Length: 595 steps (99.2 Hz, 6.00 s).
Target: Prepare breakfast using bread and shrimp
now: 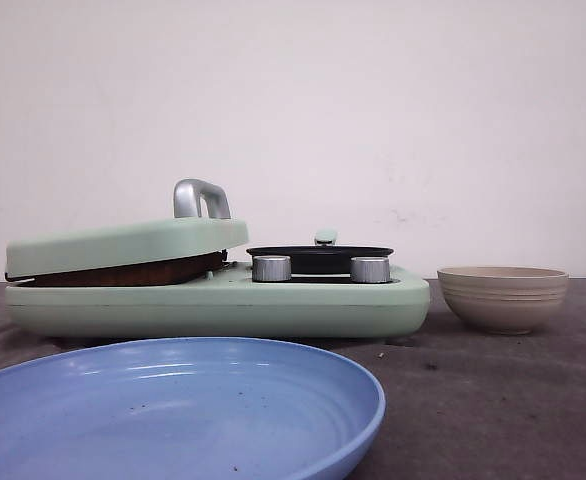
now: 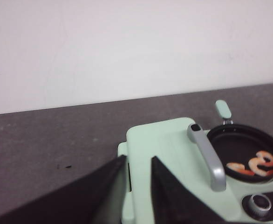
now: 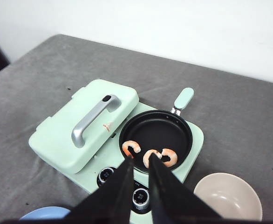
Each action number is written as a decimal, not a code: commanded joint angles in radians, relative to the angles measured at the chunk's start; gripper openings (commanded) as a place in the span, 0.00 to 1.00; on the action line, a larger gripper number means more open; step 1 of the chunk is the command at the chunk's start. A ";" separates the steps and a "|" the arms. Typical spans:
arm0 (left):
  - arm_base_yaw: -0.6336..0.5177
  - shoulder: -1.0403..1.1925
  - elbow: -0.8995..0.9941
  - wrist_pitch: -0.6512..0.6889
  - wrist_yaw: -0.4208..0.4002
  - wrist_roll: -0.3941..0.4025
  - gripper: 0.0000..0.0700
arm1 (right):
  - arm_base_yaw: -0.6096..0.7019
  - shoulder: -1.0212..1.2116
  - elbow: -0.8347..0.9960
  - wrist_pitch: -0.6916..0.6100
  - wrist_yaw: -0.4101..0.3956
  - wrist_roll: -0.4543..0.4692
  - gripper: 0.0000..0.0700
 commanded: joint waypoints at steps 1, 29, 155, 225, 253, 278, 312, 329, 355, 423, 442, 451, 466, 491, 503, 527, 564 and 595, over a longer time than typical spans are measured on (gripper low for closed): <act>-0.002 0.005 0.014 0.010 0.005 -0.032 0.00 | 0.039 0.001 -0.010 0.011 0.041 -0.013 0.01; -0.002 -0.011 0.014 0.010 0.032 -0.045 0.00 | 0.196 -0.114 -0.312 0.242 0.156 -0.013 0.01; -0.002 -0.462 -0.345 -0.064 -0.011 -0.244 0.00 | 0.298 -0.587 -1.053 0.496 0.426 0.195 0.01; 0.006 -0.486 -0.367 -0.124 -0.023 -0.212 0.00 | 0.298 -0.587 -1.053 0.496 0.426 0.195 0.01; 0.145 -0.620 -0.679 0.244 -0.011 0.004 0.00 | 0.298 -0.587 -1.052 0.497 0.427 0.195 0.01; 0.269 -0.620 -0.816 0.259 0.120 0.004 0.00 | 0.297 -0.587 -1.052 0.536 0.427 0.195 0.01; 0.376 -0.620 -0.930 0.313 0.283 0.004 0.00 | 0.297 -0.587 -1.052 0.542 0.427 0.195 0.01; 0.377 -0.620 -0.930 0.313 0.274 0.002 0.00 | 0.297 -0.587 -1.052 0.542 0.426 0.195 0.01; 0.375 -0.620 -0.930 0.317 0.306 -0.008 0.00 | 0.297 -0.587 -1.052 0.542 0.427 0.195 0.01; 0.375 -0.620 -0.930 0.317 0.305 -0.008 0.00 | 0.290 -0.608 -1.052 0.534 0.425 0.195 0.01; 0.375 -0.620 -0.930 0.317 0.305 -0.008 0.00 | 0.179 -0.739 -1.099 0.536 0.333 0.095 0.01; 0.375 -0.620 -0.930 0.317 0.305 -0.008 0.00 | 0.092 -0.798 -1.177 0.600 0.315 0.010 0.01; 0.375 -0.620 -0.930 0.317 0.306 -0.008 0.00 | -0.074 -0.921 -1.344 0.753 0.204 -0.083 0.01; 0.375 -0.620 -0.930 0.316 0.305 -0.008 0.00 | -0.291 -1.078 -1.468 0.686 0.105 -0.115 0.01; 0.375 -0.620 -0.930 0.316 0.305 -0.008 0.00 | -0.328 -1.078 -1.468 0.622 0.078 -0.110 0.01; 0.375 -0.620 -0.930 0.316 0.305 -0.008 0.00 | -0.330 -1.078 -1.468 0.622 0.090 -0.101 0.01; 0.375 -0.620 -0.930 0.316 0.305 -0.008 0.00 | -0.327 -1.078 -1.467 0.653 0.056 -0.101 0.01; 0.375 -0.620 -0.930 0.316 0.305 -0.008 0.00 | -0.327 -1.078 -1.467 0.653 0.056 -0.101 0.01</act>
